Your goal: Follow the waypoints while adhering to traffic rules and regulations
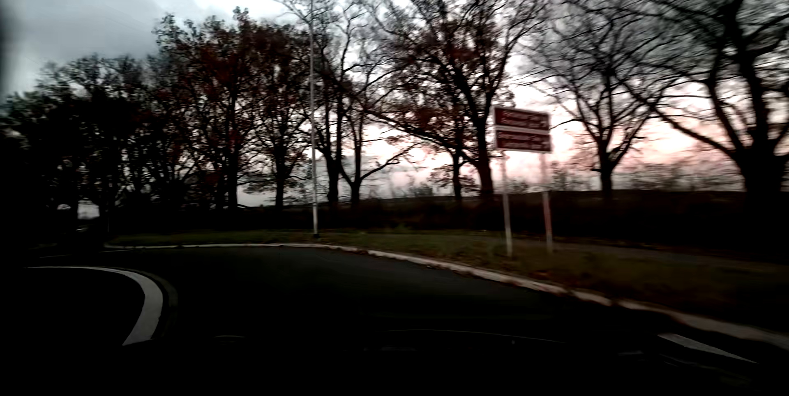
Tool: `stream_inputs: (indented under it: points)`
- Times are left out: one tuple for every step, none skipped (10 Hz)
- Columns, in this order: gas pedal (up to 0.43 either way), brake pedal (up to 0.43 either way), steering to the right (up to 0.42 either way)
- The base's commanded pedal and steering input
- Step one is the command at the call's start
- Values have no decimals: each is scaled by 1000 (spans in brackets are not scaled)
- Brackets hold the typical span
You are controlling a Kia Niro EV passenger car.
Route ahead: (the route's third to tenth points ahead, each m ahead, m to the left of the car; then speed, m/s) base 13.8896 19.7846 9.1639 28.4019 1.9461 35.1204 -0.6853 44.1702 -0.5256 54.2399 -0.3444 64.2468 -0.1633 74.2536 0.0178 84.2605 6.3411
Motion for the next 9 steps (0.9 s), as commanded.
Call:
stream_inputs:
  points:
    - [47,0,-243]
    - [47,0,-247]
    - [47,0,-252]
    - [47,0,-255]
    - [47,0,-264]
    - [47,0,-278]
    - [47,0,-289]
    - [47,0,-298]
    - [47,0,-308]
